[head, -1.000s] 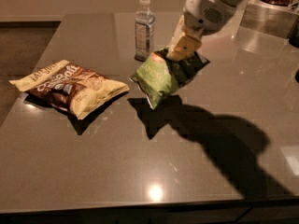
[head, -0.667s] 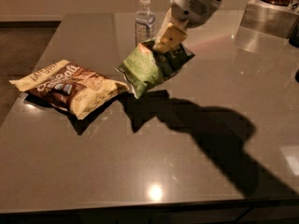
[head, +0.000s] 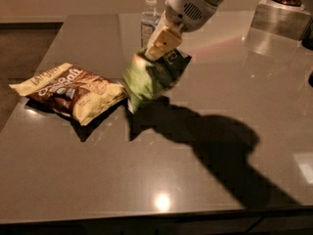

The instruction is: Move green jalapeno chip bag near brown chip bag

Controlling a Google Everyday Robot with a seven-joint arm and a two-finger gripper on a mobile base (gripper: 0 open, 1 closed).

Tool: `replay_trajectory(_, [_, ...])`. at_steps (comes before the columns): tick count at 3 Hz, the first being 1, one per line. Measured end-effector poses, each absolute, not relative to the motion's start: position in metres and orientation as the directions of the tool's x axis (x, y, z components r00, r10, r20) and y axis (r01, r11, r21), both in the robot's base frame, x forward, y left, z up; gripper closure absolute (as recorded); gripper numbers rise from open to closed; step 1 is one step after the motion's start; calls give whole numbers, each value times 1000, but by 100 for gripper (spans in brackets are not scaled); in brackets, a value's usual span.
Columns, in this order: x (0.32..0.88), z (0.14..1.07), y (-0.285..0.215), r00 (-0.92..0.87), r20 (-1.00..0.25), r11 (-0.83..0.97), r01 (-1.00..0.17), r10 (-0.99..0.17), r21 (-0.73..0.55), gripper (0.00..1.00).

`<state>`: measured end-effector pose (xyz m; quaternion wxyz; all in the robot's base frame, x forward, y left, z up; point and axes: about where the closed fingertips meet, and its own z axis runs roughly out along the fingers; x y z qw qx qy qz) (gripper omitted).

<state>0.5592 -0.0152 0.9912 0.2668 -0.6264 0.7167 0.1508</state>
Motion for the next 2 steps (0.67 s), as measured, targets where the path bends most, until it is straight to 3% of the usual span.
replay_trajectory(1, [560, 989, -13, -72, -571, 164, -980, -818, -113, 5])
replay_trajectory(2, [560, 989, -12, -70, -571, 163, -980, -818, -113, 0])
